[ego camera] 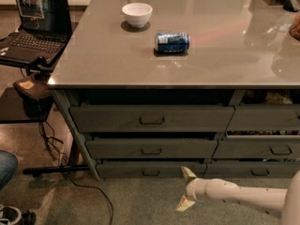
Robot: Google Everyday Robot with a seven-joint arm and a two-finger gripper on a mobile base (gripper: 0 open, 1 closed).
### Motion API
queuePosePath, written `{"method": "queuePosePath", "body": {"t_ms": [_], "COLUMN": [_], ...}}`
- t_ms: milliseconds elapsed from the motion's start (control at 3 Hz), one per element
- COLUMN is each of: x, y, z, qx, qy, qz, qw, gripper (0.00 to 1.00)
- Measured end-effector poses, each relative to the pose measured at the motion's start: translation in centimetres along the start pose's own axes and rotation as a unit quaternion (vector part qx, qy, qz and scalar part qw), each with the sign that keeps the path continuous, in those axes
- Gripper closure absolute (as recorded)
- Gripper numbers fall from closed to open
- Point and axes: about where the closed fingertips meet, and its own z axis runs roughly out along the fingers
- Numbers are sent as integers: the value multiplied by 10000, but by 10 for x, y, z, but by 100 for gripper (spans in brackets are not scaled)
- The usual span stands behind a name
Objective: Open bottom drawer
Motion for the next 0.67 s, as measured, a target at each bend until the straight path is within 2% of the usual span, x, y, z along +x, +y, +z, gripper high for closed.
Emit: {"method": "queuePosePath", "body": {"t_ms": [333, 667], "x": [-3, 1], "y": [-11, -17], "z": [1, 13], "qx": [214, 229], "qy": [-27, -131], "qz": [-36, 0], "qw": [9998, 9997], "gripper": [0, 0]}}
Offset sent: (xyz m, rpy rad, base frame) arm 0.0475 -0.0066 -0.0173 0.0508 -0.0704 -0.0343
